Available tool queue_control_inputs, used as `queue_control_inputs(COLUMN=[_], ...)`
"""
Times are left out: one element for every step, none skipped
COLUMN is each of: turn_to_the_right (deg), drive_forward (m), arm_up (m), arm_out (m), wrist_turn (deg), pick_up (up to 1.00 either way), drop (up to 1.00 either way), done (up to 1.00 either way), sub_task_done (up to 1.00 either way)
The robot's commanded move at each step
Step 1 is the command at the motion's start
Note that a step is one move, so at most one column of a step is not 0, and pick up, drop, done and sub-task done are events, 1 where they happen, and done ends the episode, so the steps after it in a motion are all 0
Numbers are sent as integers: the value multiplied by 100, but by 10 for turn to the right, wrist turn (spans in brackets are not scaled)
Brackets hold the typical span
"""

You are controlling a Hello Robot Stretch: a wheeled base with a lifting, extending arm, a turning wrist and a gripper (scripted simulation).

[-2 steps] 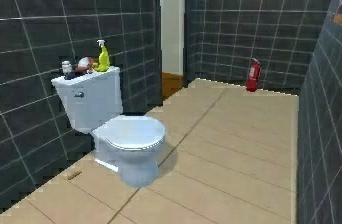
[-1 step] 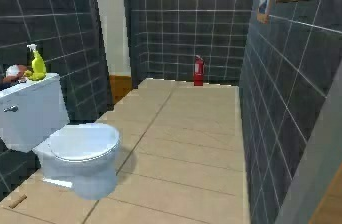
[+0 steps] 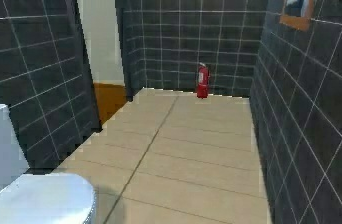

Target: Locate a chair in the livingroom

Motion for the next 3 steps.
queue_control_inputs(turn_to_the_right=[150, 0, -90], drive_forward=[0, 100, 0], arm_up=[0, 0, 0], arm_out=[0, 0, 0], wrist_turn=[0, 0, 0], pick_up=[0, 0, 0], drop=[0, 0, 0], done=[0, 0, 0], sub_task_done=[0, 0, 0])
